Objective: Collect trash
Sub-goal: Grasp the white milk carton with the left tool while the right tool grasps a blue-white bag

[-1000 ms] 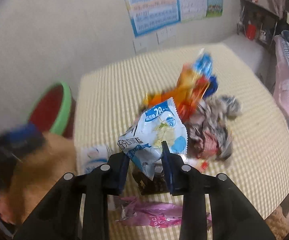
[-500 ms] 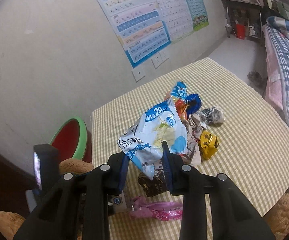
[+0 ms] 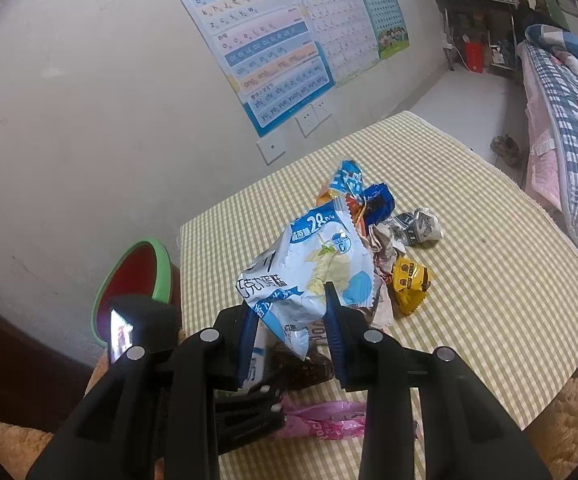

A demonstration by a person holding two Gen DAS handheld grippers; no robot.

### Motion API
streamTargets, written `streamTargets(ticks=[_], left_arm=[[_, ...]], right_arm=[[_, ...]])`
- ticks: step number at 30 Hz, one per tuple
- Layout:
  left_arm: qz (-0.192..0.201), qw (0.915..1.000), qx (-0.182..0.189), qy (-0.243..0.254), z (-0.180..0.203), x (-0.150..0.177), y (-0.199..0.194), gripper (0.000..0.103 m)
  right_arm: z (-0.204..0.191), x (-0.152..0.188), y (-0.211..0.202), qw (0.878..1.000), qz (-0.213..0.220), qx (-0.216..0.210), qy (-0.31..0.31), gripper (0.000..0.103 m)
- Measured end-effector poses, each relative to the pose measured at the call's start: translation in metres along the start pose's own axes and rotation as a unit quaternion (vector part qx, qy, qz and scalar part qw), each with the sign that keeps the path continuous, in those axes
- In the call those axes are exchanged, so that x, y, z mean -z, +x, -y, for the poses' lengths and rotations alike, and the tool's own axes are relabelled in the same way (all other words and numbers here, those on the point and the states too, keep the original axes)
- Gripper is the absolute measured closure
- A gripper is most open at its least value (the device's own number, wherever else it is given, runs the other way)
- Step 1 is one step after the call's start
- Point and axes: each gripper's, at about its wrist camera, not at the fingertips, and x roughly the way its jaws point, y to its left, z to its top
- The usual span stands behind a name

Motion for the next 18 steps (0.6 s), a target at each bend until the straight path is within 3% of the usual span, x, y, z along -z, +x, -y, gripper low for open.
streamTargets(ticks=[3, 5, 8, 11, 15, 16, 17, 18], left_arm=[[0.01, 0.9999, 0.002, 0.01, -0.002, -0.004, -0.007, 0.044], [0.01, 0.9999, 0.009, 0.0, -0.007, -0.004, -0.015, 0.043], [0.023, 0.9996, 0.008, -0.012, -0.016, 0.001, -0.032, 0.026], [0.01, 0.9999, -0.008, -0.006, -0.013, 0.002, -0.026, 0.026], [-0.021, 0.9996, -0.001, -0.02, -0.009, 0.005, -0.002, 0.026], [-0.024, 0.9996, 0.0, -0.016, -0.008, 0.005, 0.001, 0.028], [-0.024, 0.9996, 0.002, -0.013, -0.006, 0.005, 0.004, 0.041], [-0.028, 0.9995, 0.008, -0.01, -0.005, 0.005, 0.005, 0.045]], right_arm=[[0.0, 0.0, -0.002, 1.0, 0.003, 0.002, -0.001, 0.072], [0.001, 0.0, -0.003, 1.0, 0.004, 0.004, 0.002, 0.072], [0.001, 0.0, -0.001, 1.0, 0.003, 0.005, 0.006, 0.072], [-0.001, 0.0, 0.002, 1.0, -0.002, 0.005, 0.007, 0.071], [-0.002, 0.0, 0.002, 1.0, -0.003, 0.006, 0.005, 0.071], [-0.002, 0.0, 0.002, 1.0, -0.004, 0.006, 0.006, 0.071], [-0.001, 0.001, 0.003, 1.0, -0.005, 0.007, 0.007, 0.071], [-0.001, 0.001, 0.003, 1.0, -0.006, 0.007, 0.008, 0.071]])
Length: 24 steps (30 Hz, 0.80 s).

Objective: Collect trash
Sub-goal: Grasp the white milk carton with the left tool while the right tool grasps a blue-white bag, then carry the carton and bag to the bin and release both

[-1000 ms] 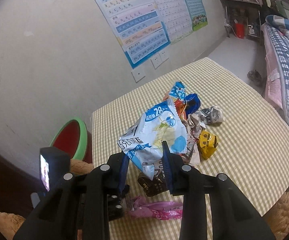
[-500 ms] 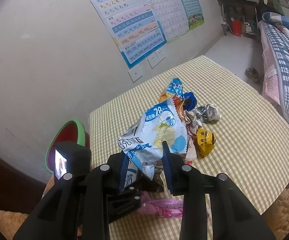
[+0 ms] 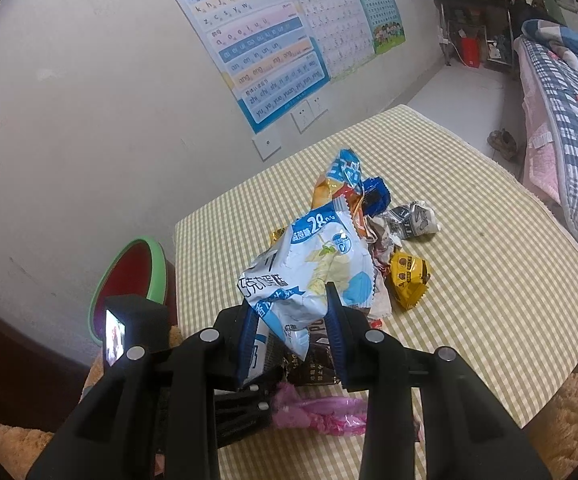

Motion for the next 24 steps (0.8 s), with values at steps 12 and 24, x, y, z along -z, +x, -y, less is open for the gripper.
streamTargets(ticks=[12, 24], left_arm=[[0.133, 0.9907, 0.006, 0.029, -0.014, -0.019, -0.084, 0.047], [0.227, 0.9721, -0.057, -0.012, -0.075, -0.028, -0.149, 0.046]], right_arm=[[-0.019, 0.006, -0.002, 0.999, 0.02, -0.009, -0.026, 0.072], [-0.056, 0.011, 0.011, 0.998, 0.013, -0.004, -0.058, 0.072]])
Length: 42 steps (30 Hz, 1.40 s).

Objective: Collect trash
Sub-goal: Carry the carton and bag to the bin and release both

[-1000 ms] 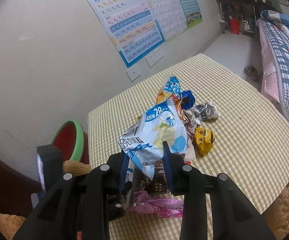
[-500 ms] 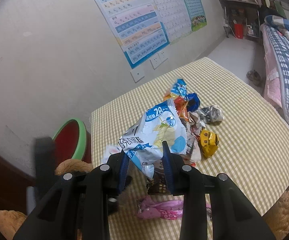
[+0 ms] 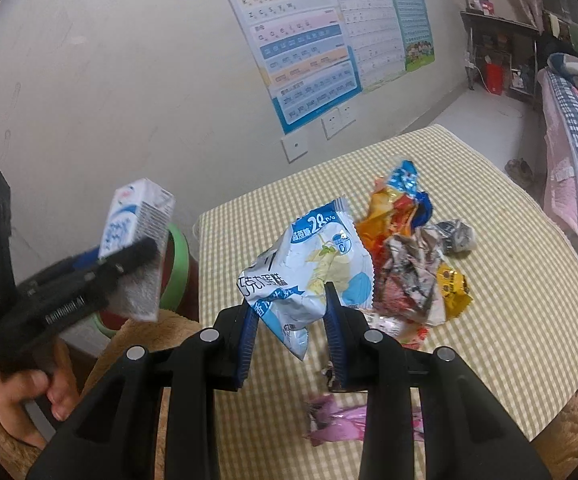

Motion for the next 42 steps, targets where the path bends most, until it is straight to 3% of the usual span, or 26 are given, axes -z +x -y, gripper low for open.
streamTargets(ticks=[13, 22, 29, 30, 32, 33, 35, 42], left_arm=[[0.022, 0.9952, -0.081, -0.05, -0.082, -0.001, -0.011, 0.046], [-0.017, 0.9809, -0.154, -0.117, -0.167, 0.02, 0.007, 0.046], [-0.051, 0.9723, -0.173, -0.149, -0.202, 0.036, 0.024, 0.046], [-0.054, 0.9714, -0.175, -0.152, -0.205, 0.037, 0.026, 0.046], [-0.058, 0.969, -0.179, -0.16, -0.211, 0.04, 0.029, 0.042], [-0.06, 0.9684, -0.18, -0.163, -0.213, 0.043, 0.029, 0.03], [-0.058, 0.9686, -0.177, -0.165, -0.215, 0.046, 0.03, 0.021], [-0.062, 0.9714, -0.17, -0.153, -0.207, 0.045, 0.035, 0.021]], right_arm=[[-0.071, -0.02, 0.037, 0.998, -0.018, -0.041, -0.034, 0.072], [-0.151, -0.019, 0.106, 0.989, -0.075, -0.108, -0.072, 0.071], [-0.196, -0.033, 0.147, 0.976, -0.105, -0.17, -0.083, 0.069], [-0.198, -0.036, 0.151, 0.975, -0.108, -0.18, -0.079, 0.068], [-0.201, -0.041, 0.159, 0.972, -0.111, -0.198, -0.065, 0.043], [-0.201, -0.043, 0.161, 0.972, -0.107, -0.203, -0.057, 0.039], [-0.2, -0.046, 0.163, 0.973, -0.1, -0.204, -0.05, 0.038], [-0.18, -0.045, 0.149, 0.974, -0.102, -0.197, -0.037, 0.038]])
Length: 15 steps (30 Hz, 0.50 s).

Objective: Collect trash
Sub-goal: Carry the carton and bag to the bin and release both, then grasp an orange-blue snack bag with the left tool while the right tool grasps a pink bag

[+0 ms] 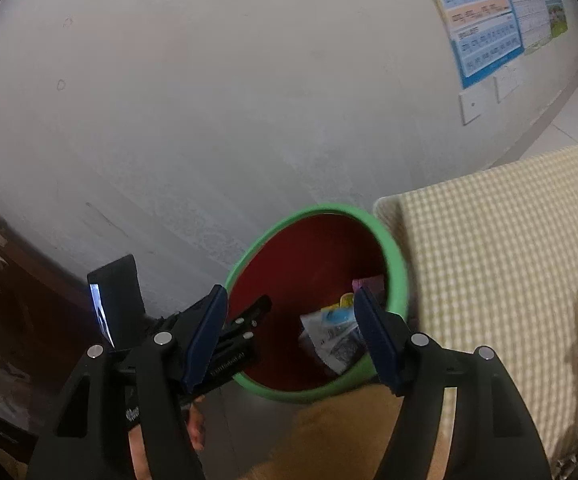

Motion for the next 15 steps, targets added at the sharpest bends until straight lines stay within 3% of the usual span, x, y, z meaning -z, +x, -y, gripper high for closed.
streamTargets(ticks=[3, 7, 13, 15], left_arm=[[0.005, 0.9998, 0.009, 0.014, 0.011, 0.0, -0.005, 0.021], [0.014, 0.9993, 0.024, 0.027, 0.028, -0.002, -0.012, 0.021], [0.02, 0.9971, 0.048, 0.055, 0.062, 0.0, -0.025, 0.021], [0.023, 0.9954, 0.064, 0.068, 0.08, 0.001, -0.032, 0.021]], right_arm=[[0.015, 0.012, -0.022, 0.999, 0.0, 0.032, 0.002, 0.038], [0.05, 0.038, -0.065, 0.994, -0.008, 0.109, -0.005, 0.038], [0.123, 0.08, -0.15, 0.971, -0.031, 0.234, 0.021, 0.038], [0.135, 0.097, -0.166, 0.966, -0.042, 0.253, 0.03, 0.038]])
